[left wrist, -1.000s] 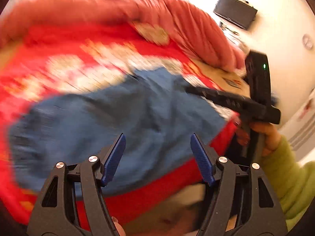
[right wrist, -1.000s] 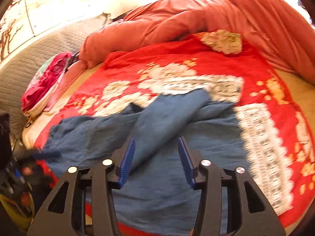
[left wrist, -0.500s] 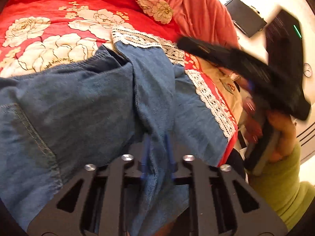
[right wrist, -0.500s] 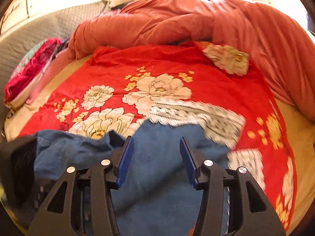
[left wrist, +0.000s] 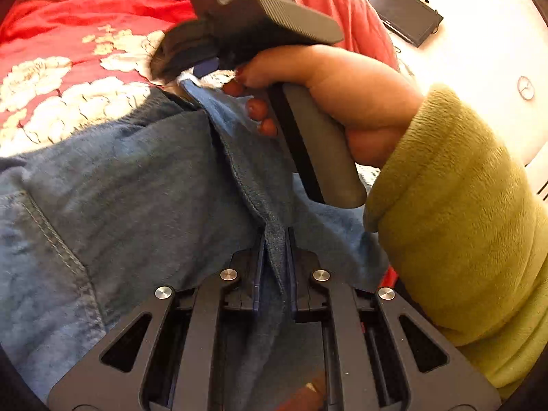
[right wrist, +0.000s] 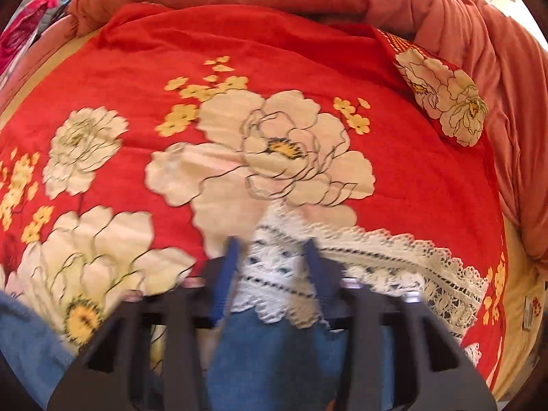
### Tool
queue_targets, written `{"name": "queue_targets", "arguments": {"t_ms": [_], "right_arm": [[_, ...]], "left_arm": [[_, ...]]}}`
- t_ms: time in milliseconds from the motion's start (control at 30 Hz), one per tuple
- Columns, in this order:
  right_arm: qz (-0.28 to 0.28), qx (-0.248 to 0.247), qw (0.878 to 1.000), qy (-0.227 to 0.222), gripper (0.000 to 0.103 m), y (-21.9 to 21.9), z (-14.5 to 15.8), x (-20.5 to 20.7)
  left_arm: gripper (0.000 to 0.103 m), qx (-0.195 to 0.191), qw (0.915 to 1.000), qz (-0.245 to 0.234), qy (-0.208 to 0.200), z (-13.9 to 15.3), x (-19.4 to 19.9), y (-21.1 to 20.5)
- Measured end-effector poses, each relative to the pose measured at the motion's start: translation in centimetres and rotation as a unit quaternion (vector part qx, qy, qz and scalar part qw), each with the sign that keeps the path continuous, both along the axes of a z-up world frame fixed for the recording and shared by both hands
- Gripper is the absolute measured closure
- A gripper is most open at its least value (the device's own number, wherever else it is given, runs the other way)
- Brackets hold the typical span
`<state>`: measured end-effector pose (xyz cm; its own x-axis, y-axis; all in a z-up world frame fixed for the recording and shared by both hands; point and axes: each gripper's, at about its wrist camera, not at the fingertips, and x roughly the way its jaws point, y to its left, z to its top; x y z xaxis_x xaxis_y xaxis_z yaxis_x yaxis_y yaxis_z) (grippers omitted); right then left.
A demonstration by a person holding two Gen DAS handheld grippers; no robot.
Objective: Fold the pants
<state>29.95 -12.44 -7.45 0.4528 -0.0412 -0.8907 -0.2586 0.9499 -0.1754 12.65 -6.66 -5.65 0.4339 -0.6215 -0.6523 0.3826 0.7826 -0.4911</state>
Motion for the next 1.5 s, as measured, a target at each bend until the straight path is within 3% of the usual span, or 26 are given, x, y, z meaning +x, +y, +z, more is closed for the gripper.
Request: {"name": "queue_targets", "arguments": {"t_ms": [67,233,300,567,833,1000,1167,1233,1300,1333,1400,1500], "right_arm": [[-0.001,0.02,1.0,-0.001,0.092,-0.9,0.4,0.1],[-0.04,0.102,0.994,-0.032,0.094,-5.0,3.7,-1.5],[-0.062,0.148,0.985,-0.056,0.095,-7.7,6.3,-3.1],[-0.141,0.227,0.956,-0.118,0.096,-16.8,11.8,-10.8],[-0.211,0.311,0.92,-0.113,0.096,-22.6,11.5,-20.4],[-0.244,0.327,0.909,-0.087,0.096,-24.5,9.1,-25.1],[-0.255,0.338,0.904,-0.055,0.092,-25.5,5.9,-27.2],[-0.259,0.348,0.899,-0.055,0.075,-25.8,5.5,-27.6],[-0.264,0.352,0.896,-0.064,0.07,-26.1,5.6,-27.7],[-0.264,0.351,0.896,-0.067,0.075,-26.2,5.6,-27.8],[-0.259,0.342,0.901,-0.069,0.095,-26.2,5.6,-27.7],[-0.253,0.344,0.901,-0.071,0.095,-26.7,5.9,-28.2]], "left_arm": [[0.098,0.006,1.0,0.004,-0.003,0.2,0.0,0.2],[0.098,0.012,0.9998,0.014,-0.009,0.6,-0.1,0.9],[0.098,0.022,0.9993,0.02,-0.021,0.7,-0.3,1.0],[0.101,0.045,0.9969,0.03,-0.056,2.1,-1.1,1.9],[0.101,0.048,0.9912,-0.019,-0.122,5.3,-5.3,1.7],[0.101,0.08,0.9826,-0.056,-0.158,5.7,-6.7,0.0],[0.101,0.102,0.9828,-0.059,-0.143,3.9,-6.4,-1.1],[0.101,0.107,0.9822,-0.06,-0.142,3.3,-6.5,-1.3],[0.101,0.106,0.9824,-0.064,-0.14,2.9,-6.8,-1.5],[0.101,0.107,0.9824,-0.063,-0.139,2.8,-6.9,-1.5],[0.102,0.106,0.9833,-0.063,-0.134,2.6,-7.0,-1.4],[0.102,0.107,0.9824,-0.067,-0.138,3.0,-7.7,-1.2]]}}
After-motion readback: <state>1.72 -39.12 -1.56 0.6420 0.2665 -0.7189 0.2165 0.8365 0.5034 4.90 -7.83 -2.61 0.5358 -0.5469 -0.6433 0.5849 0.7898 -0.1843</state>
